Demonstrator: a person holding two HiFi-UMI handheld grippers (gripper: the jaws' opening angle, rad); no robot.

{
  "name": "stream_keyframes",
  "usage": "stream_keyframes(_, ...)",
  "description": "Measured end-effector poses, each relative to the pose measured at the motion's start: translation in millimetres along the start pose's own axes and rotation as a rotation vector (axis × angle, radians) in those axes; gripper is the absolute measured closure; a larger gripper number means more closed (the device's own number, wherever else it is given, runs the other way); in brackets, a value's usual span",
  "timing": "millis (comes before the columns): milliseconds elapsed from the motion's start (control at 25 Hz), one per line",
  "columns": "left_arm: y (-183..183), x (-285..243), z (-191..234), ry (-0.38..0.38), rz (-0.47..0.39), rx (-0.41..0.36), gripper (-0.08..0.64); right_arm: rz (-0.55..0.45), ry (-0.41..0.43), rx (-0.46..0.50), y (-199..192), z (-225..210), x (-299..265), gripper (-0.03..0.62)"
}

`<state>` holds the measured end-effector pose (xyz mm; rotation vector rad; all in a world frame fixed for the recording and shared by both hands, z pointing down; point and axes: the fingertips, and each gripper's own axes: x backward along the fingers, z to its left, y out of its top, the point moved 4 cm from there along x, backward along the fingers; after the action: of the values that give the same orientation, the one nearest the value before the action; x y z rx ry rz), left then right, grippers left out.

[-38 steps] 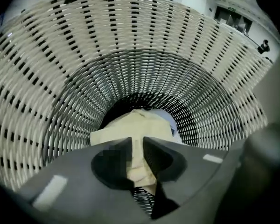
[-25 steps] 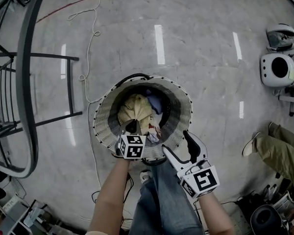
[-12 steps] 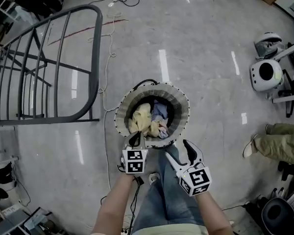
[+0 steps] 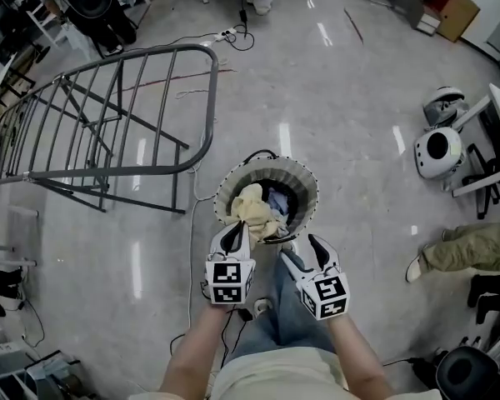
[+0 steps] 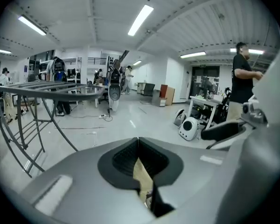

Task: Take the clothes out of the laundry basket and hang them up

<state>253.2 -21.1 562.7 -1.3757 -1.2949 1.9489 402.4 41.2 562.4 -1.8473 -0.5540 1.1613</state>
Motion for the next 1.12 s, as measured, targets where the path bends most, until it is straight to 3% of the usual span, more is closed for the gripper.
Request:
stream_keyframes(240,68,72,-13,-0.051,-0.140,0.032,0.548,-0.002,0.010,0.048,23,34,17,0.275)
stream_keyframes(520,133,153,-14,-0.066,-0.278,0.020,0.548,0.036,0.099,0.154,28,84,23,0.296)
stream_keyframes(960,213,271,7,0.008,-0.504,-0.048,0.546,0.146,0.184,0.341,9,138,-7,0.313)
stream_keyframes(1120,214,306,21,0.067,-0.539,-0.064,0.546,0.120,0.289,0.436,19,173,-25,0.338)
